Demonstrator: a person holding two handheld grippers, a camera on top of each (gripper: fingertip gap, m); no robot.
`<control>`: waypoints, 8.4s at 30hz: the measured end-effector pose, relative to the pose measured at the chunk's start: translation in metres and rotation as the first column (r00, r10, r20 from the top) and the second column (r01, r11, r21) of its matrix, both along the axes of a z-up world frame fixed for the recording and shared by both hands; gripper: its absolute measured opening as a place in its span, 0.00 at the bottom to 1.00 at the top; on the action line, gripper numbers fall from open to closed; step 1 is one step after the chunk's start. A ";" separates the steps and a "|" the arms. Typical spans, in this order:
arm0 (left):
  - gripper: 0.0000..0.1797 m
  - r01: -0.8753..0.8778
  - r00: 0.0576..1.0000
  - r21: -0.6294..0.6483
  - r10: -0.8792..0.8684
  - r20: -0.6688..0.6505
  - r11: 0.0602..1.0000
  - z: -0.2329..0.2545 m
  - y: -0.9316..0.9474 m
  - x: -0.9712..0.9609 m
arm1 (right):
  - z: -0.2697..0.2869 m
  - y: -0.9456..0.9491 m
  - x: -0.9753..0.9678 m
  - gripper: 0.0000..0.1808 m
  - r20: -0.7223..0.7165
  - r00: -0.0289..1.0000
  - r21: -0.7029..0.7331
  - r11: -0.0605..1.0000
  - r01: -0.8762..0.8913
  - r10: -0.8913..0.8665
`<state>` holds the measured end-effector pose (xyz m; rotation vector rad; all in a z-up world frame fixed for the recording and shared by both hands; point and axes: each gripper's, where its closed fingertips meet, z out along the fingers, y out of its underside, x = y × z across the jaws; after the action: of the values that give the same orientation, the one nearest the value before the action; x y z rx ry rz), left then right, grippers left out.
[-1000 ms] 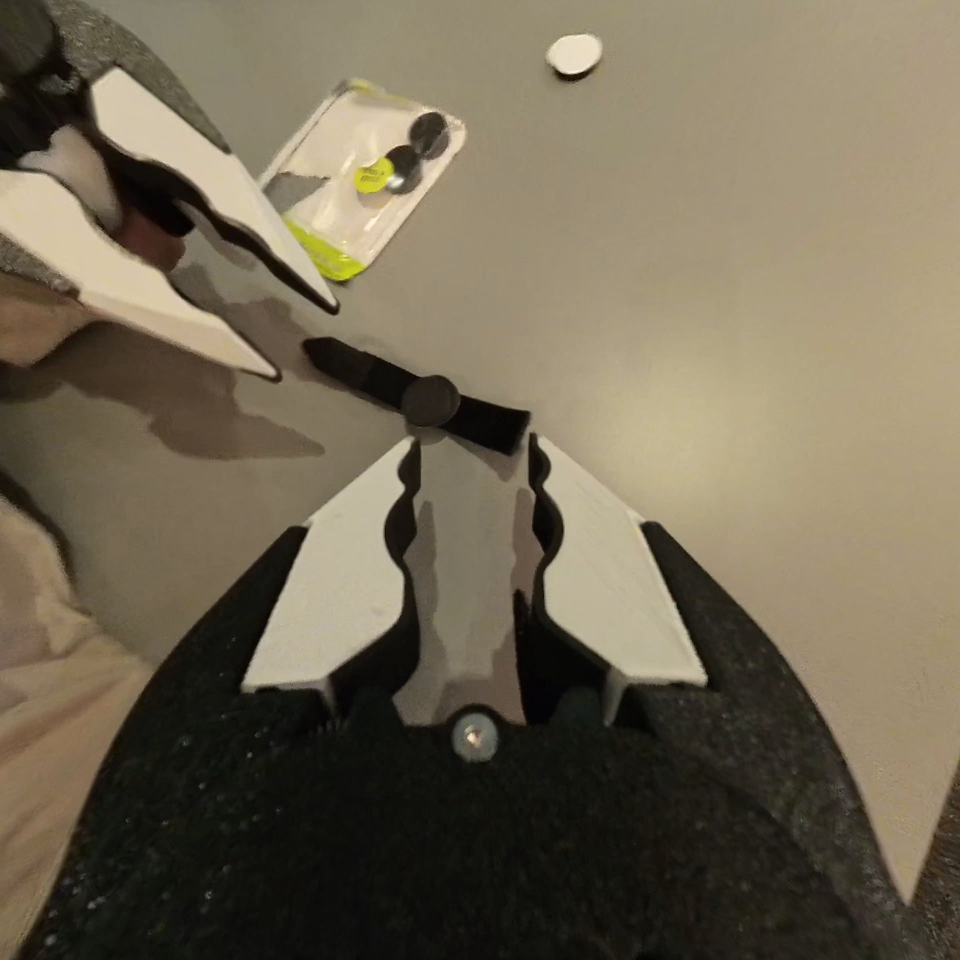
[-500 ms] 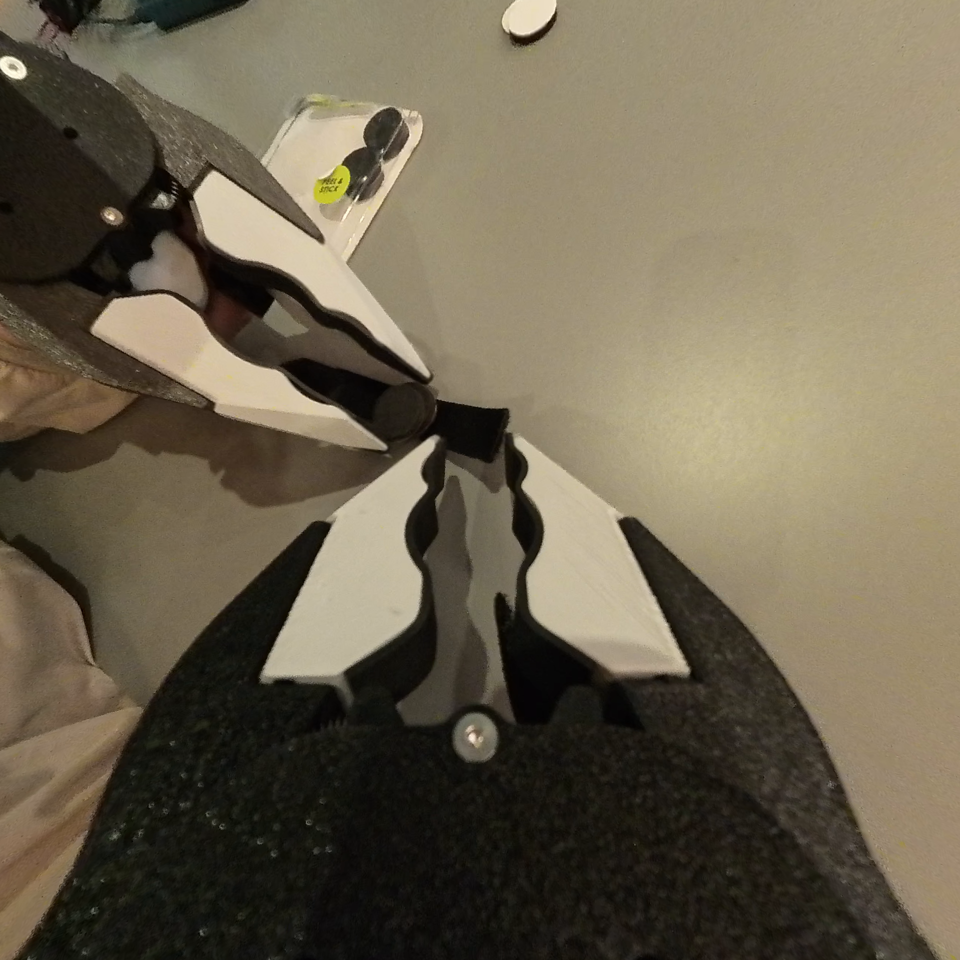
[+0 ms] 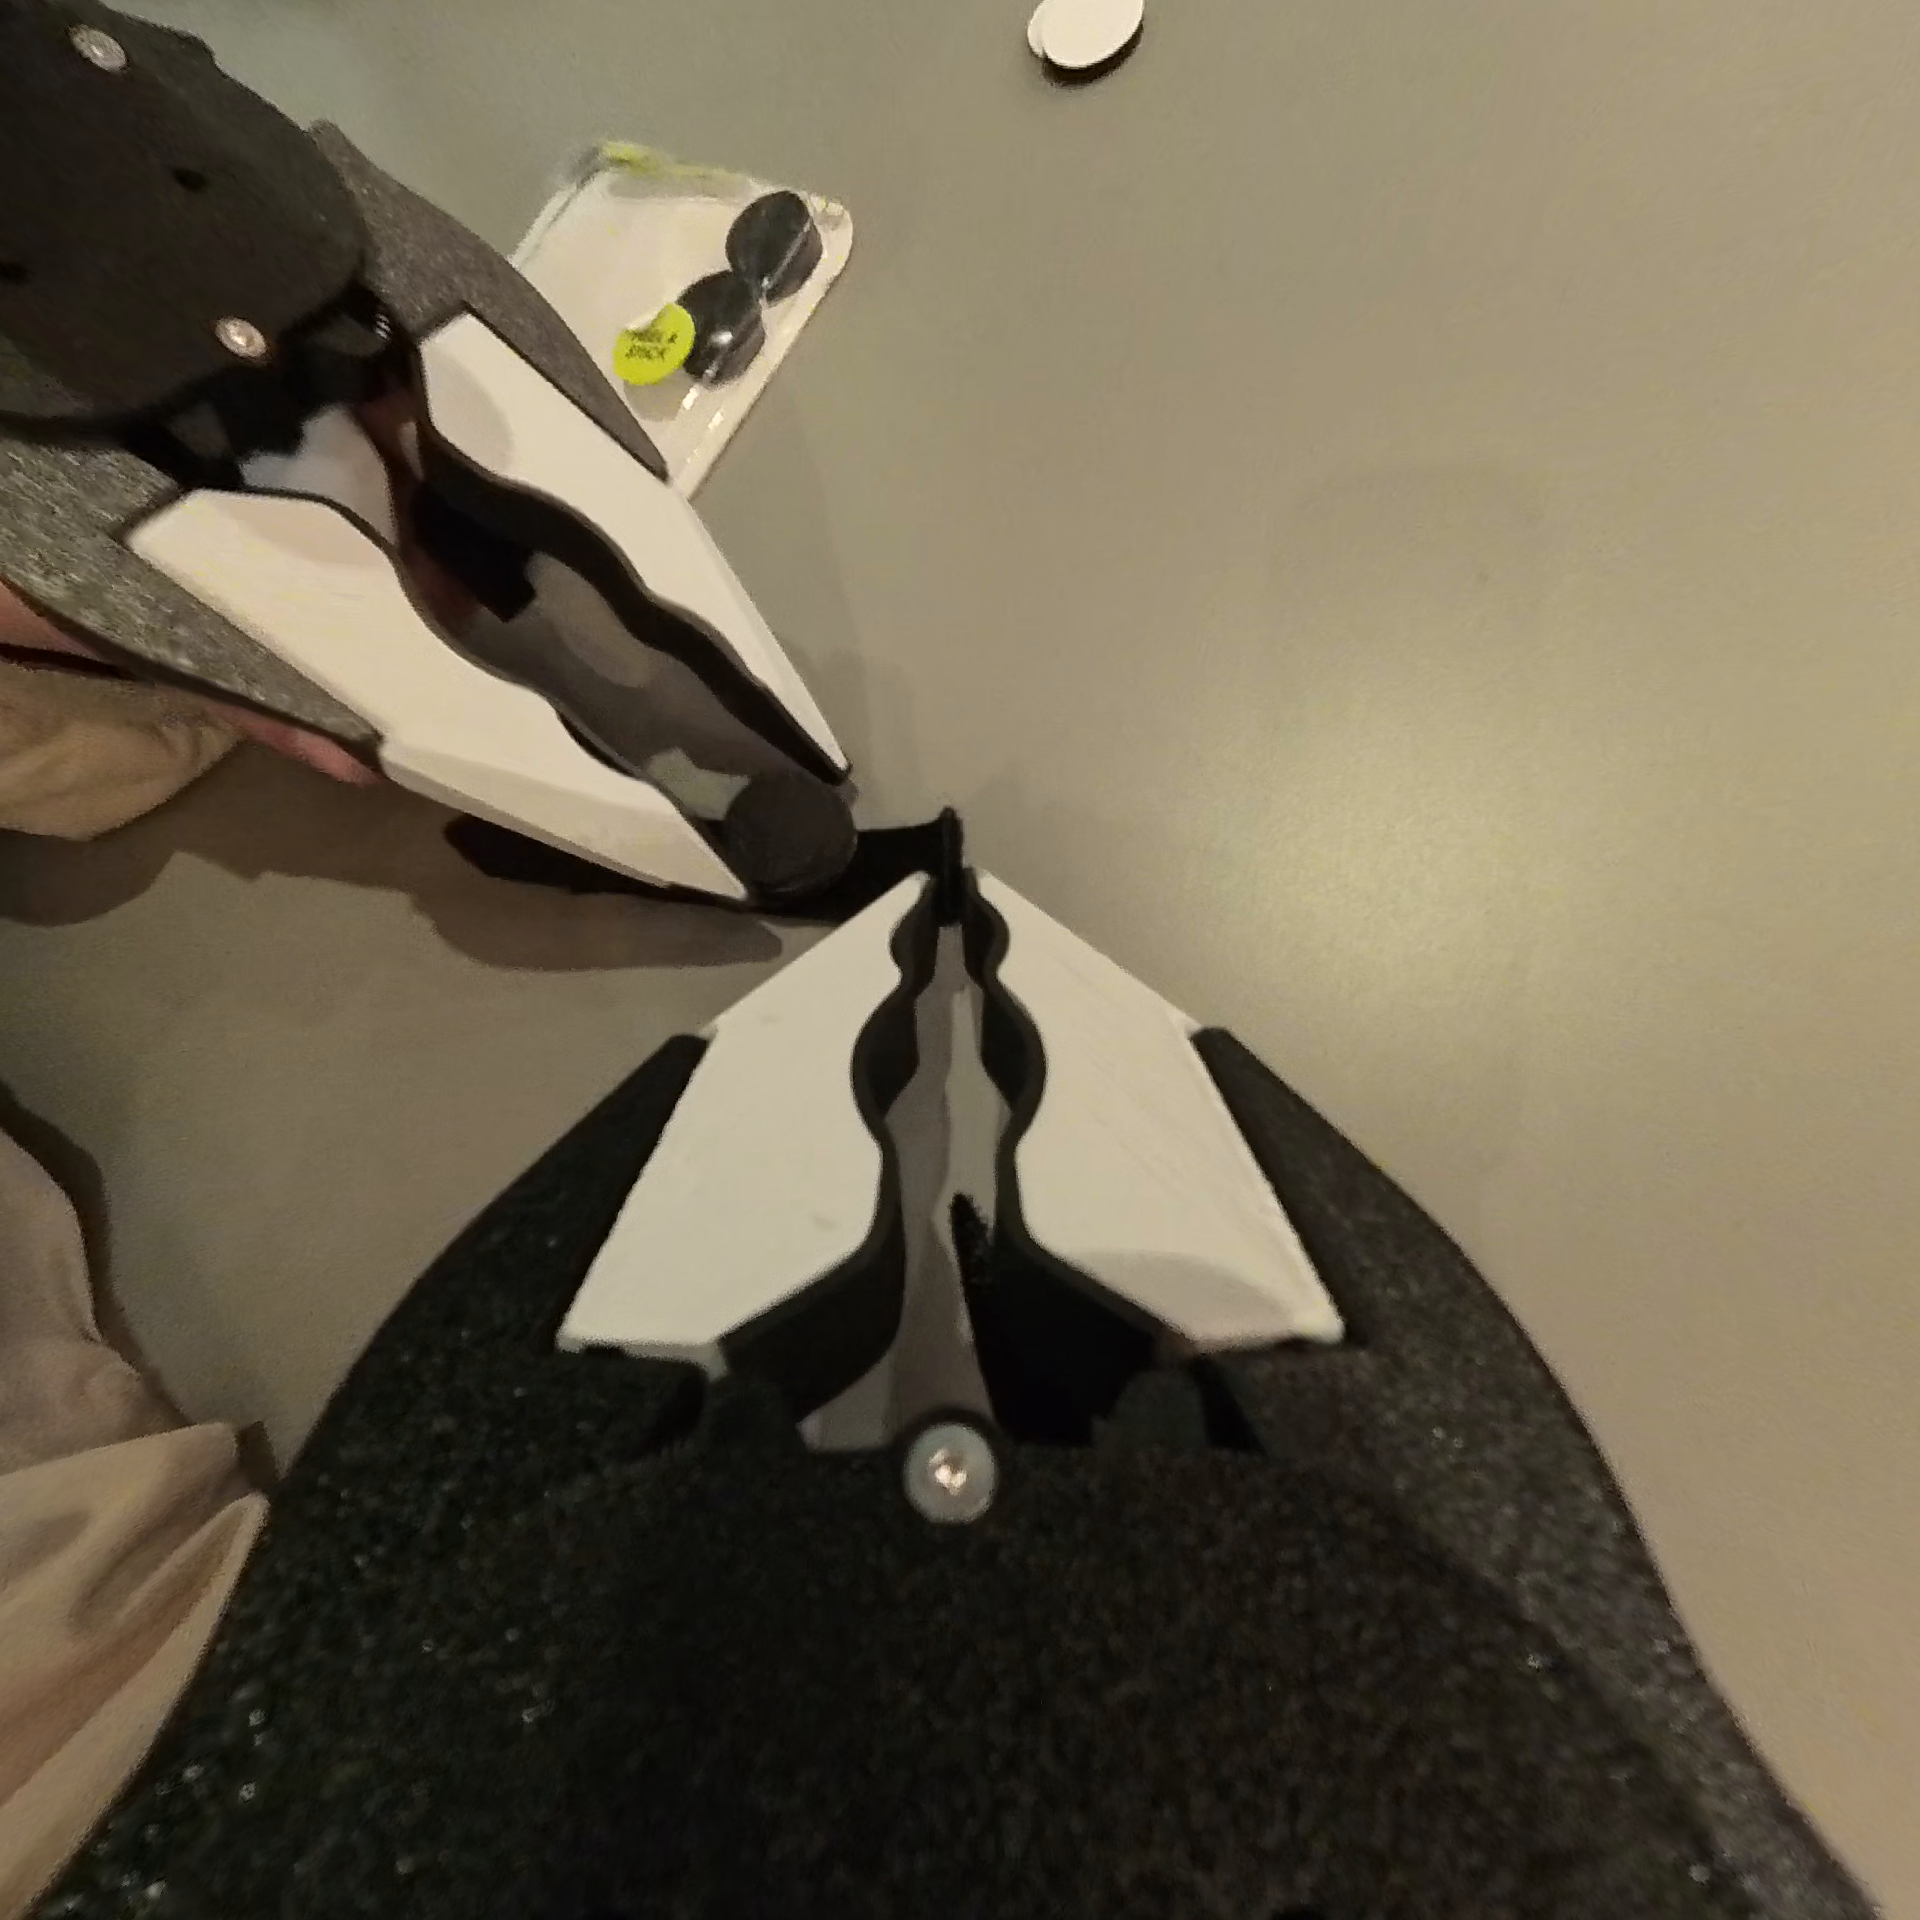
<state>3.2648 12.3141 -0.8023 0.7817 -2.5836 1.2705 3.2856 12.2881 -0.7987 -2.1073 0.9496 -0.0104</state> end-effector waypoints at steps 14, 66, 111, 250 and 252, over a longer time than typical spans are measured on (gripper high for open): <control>0.15 0.051 0.992 0.062 -0.058 0.109 0.997 -0.006 0.000 -0.007 | 0.007 0.008 -0.011 0.02 0.070 0.995 -0.001 0.997 -0.073 0.073; 0.00 0.148 0.989 -0.019 -0.147 0.012 0.989 0.002 0.020 -0.008 | 0.014 0.059 -0.074 0.21 0.248 0.851 -0.096 0.886 -0.455 0.464; 0.00 0.147 0.988 -0.034 -0.148 -0.046 0.989 0.003 -0.027 -0.008 | 0.004 -0.008 -0.020 0.00 -0.025 0.987 0.199 0.967 0.161 -0.159; 0.17 -0.002 0.989 -0.031 0.007 0.146 1.000 0.019 0.026 -0.010 | -0.004 0.002 -0.028 0.25 0.208 0.944 -0.145 0.962 -0.230 0.257; 0.17 0.001 0.987 -0.026 0.003 0.159 1.000 0.021 0.030 -0.011 | -0.006 0.009 -0.029 0.22 0.245 0.916 -0.189 0.943 -0.275 0.317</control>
<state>3.2537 12.3441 -0.7816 0.7036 -2.6829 1.4185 3.2563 12.2970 -0.8046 -2.2983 0.4713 -0.2185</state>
